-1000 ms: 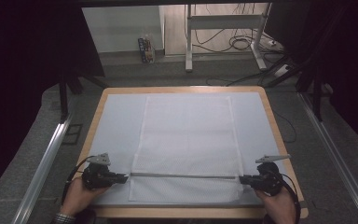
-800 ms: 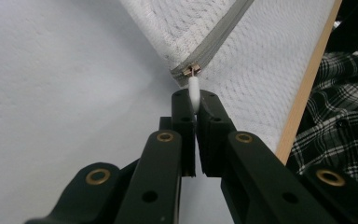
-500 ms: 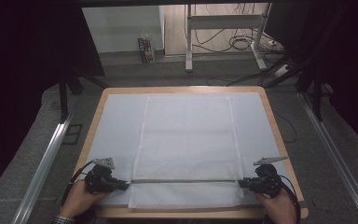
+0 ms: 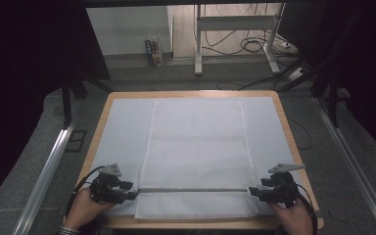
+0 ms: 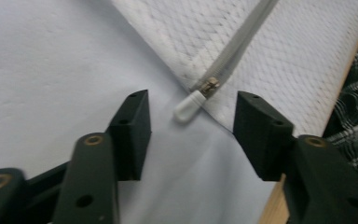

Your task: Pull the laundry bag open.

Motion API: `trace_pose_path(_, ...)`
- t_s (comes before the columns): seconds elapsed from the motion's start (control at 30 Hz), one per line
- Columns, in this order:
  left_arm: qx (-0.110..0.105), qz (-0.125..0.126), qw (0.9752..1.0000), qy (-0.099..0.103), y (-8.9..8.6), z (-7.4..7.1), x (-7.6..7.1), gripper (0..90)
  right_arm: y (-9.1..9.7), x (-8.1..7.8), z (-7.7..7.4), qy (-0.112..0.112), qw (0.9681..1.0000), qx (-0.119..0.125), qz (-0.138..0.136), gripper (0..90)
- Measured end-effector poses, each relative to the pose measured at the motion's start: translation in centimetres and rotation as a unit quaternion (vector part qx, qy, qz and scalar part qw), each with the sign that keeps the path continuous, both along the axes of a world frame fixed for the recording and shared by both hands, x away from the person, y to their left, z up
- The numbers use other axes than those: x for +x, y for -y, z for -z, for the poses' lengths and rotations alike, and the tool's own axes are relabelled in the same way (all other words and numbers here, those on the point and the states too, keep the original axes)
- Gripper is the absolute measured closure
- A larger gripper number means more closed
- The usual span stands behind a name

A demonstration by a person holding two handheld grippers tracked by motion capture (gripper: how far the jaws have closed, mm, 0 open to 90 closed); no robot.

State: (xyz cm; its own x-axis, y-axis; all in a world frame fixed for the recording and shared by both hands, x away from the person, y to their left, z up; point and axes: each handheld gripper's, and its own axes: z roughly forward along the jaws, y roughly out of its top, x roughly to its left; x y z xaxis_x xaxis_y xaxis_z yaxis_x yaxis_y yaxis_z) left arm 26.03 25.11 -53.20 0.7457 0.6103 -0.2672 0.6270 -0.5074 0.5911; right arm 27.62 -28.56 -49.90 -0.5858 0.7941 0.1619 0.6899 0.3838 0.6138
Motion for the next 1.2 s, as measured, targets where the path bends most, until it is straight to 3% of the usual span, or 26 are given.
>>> trace_pose_path(0.07, 0.003, -0.009, 0.9999, 0.011, 0.0, 0.0, 0.0, 36.5, 0.0, 0.1, 0.0, 0.008, 1.0000, -0.005, 0.001, 26.8)
trace_pose_path(0.23, 0.010, -0.016, 0.9990, 0.040, 0.1, -0.3, -0.1, 22.8, 0.0, 0.0, -0.3, 0.028, 0.9996, 0.003, -0.005, 18.6)
trace_pose_path(0.43, 0.012, -0.027, 0.9967, 0.075, 0.4, -0.9, -0.5, 12.3, 0.2, -0.1, -0.7, 0.055, 0.9983, 0.010, -0.015, 10.3)
trace_pose_path(0.53, 0.013, -0.033, 0.9950, 0.093, 0.4, -1.3, -0.8, 8.4, 0.2, -0.4, -1.2, 0.079, 0.9967, 0.010, -0.019, 6.3)
trace_pose_path(0.6, 0.009, -0.039, 0.9933, 0.108, 0.5, -1.7, -1.1, 6.6, 0.2, -0.6, -1.5, 0.097, 0.9951, 0.011, -0.018, 2.2)
trace_pose_path(0.7, 0.014, -0.055, 0.9901, 0.128, 0.6, -1.9, -1.7, 3.2, 0.1, -0.7, -1.6, 0.103, 0.9944, 0.016, -0.013, 0.0)
trace_pose_path(0.77, 0.015, -0.077, 0.9862, 0.146, 0.6, -1.8, -2.1, 2.4, 0.3, -0.6, -1.6, 0.106, 0.9941, 0.020, -0.013, 0.0)
trace_pose_path(0.87, 0.009, -0.106, 0.9818, 0.157, 0.5, -1.5, -2.7, 1.1, 0.6, -0.4, -1.3, 0.101, 0.9946, 0.024, -0.009, 0.0)
trace_pose_path(0.97, 0.008, -0.128, 0.9795, 0.155, 0.2, -1.0, -3.2, 0.5, 0.9, -0.1, -0.9, 0.094, 0.9951, 0.029, -0.012, 2.2)
trace_pose_path(1.03, 0.008, -0.132, 0.9804, 0.146, 0.0, -0.6, -3.2, 0.5, 1.0, 0.0, -0.7, 0.085, 0.9956, 0.036, -0.012, 2.3)
trace_pose_path(1.13, 0.016, -0.139, 0.9794, 0.146, -0.2, -0.4, -3.1, 0.1, 1.0, 0.0, -0.6, 0.082, 0.9957, 0.041, -0.013, 2.2)
trace_pose_path(1.2, 0.009, -0.142, 0.9792, 0.145, -0.4, -0.4, -3.1, 0.0, 0.9, 0.0, -0.5, 0.080, 0.9959, 0.041, -0.016, 1.9)
